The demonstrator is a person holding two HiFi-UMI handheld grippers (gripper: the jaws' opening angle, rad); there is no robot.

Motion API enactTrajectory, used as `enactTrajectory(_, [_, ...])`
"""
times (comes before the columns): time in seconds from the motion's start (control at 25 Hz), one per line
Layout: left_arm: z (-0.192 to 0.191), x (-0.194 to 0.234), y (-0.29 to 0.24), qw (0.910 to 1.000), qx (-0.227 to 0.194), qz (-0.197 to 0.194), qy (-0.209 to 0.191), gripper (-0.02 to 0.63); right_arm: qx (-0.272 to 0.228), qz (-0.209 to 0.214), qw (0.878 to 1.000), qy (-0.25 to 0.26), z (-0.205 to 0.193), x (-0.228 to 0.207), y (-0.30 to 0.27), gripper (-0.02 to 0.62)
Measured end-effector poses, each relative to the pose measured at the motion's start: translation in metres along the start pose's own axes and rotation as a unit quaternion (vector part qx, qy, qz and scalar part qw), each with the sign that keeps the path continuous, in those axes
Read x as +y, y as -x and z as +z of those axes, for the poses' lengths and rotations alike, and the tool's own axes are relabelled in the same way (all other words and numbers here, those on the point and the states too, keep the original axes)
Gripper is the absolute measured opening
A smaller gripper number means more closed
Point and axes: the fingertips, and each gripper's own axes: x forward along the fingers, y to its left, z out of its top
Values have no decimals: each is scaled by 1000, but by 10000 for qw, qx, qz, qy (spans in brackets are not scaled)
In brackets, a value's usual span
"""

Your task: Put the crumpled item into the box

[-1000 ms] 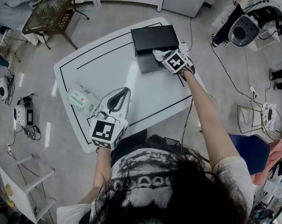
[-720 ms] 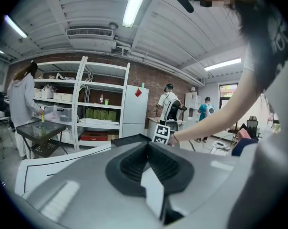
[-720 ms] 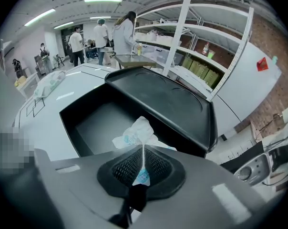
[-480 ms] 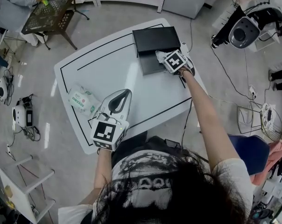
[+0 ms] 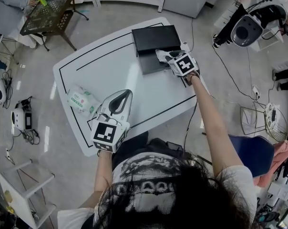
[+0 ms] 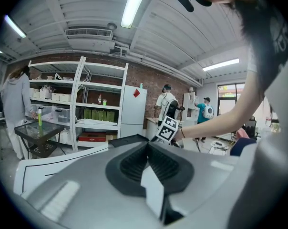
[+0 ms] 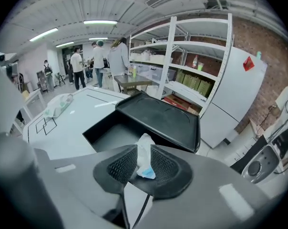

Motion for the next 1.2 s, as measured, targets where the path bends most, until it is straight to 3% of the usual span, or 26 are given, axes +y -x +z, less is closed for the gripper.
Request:
enactTrajectory(0.32, [6, -24, 1, 9998, -35, -170, -141, 0, -943, 107, 9950, -320, 14, 26, 68, 86])
enactTrajectory(0.64, [9, -62, -8, 9985, -32, -455, -310, 0, -1953, 48, 9780, -727, 12, 52, 149, 86])
enactTrajectory(0.88, [12, -96, -12, 9970, -28, -648, -425, 0, -2375, 23, 9661, -1012, -15, 74, 206, 84])
enactTrajectory(1.2, [7, -142, -8, 9950, 31, -837, -544, 0, -2558, 28, 9558, -1451, -70, 104, 256, 83])
